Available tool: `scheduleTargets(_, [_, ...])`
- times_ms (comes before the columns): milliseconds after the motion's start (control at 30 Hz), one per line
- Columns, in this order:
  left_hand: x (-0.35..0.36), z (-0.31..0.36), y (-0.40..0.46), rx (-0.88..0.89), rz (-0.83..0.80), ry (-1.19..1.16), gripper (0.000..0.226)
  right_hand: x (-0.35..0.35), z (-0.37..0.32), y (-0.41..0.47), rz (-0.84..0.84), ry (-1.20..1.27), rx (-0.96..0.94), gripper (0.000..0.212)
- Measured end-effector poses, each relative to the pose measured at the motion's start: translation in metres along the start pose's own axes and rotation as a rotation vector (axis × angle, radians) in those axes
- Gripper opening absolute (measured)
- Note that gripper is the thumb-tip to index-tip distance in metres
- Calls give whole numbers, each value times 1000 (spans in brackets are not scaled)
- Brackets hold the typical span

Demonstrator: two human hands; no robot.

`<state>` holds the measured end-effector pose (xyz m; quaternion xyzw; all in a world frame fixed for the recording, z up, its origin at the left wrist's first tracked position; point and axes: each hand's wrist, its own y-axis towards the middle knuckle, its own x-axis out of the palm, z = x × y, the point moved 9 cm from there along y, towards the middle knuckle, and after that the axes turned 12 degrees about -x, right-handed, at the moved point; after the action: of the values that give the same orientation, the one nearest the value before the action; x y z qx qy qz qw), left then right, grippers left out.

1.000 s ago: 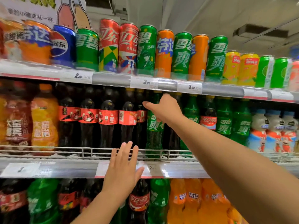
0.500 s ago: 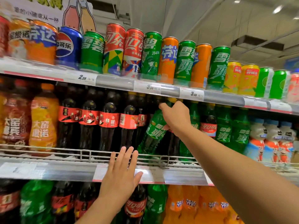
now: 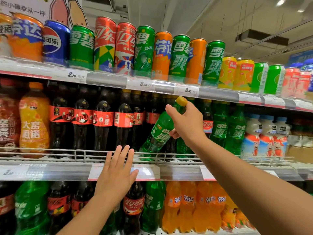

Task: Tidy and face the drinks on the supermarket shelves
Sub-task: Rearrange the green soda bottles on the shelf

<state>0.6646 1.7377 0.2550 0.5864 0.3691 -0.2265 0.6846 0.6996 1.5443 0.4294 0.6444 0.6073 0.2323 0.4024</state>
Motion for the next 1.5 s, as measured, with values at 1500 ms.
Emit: scheduleTargets(1500, [-32, 152, -25, -325, -324, -1140, 47, -146, 64, -6, -209, -32, 3, 37])
